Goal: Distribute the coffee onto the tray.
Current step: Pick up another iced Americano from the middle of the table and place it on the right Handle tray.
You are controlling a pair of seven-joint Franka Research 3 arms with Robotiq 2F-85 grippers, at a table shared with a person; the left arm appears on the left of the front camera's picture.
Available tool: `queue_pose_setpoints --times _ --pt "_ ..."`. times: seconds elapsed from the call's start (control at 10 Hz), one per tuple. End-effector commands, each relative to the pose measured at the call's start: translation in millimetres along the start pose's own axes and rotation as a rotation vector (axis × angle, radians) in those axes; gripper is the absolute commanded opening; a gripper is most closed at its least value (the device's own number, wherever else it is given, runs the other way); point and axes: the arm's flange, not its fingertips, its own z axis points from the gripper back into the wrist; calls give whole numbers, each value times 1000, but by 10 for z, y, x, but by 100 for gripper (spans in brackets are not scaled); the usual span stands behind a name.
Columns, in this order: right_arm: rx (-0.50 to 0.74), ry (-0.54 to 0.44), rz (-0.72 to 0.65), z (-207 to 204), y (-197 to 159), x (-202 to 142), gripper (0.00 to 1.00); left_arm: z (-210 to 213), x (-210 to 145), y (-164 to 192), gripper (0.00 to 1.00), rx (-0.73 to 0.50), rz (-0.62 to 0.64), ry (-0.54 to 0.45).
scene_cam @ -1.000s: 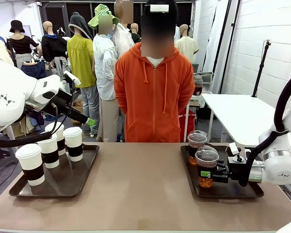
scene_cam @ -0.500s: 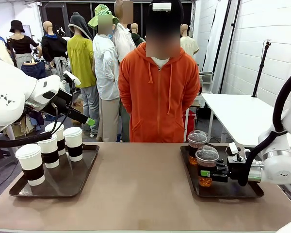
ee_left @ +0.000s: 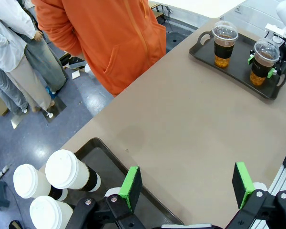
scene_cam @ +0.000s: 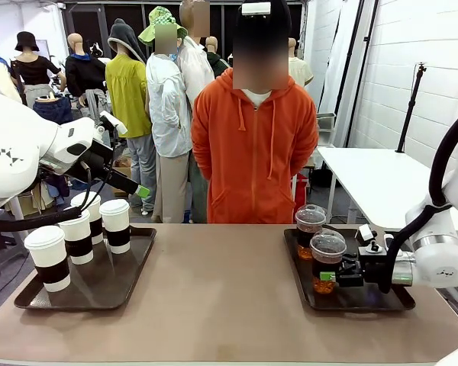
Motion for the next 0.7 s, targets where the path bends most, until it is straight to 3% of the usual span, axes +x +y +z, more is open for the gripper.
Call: queue_pose_setpoints --times 0.0,0.6 --pt "-11 82 -24 77 79 107 100 0 -10 9 100 -11 5 -1" --pt "-65 152 -90 564 270 131 100 0 -10 9 100 -11 5 -1"
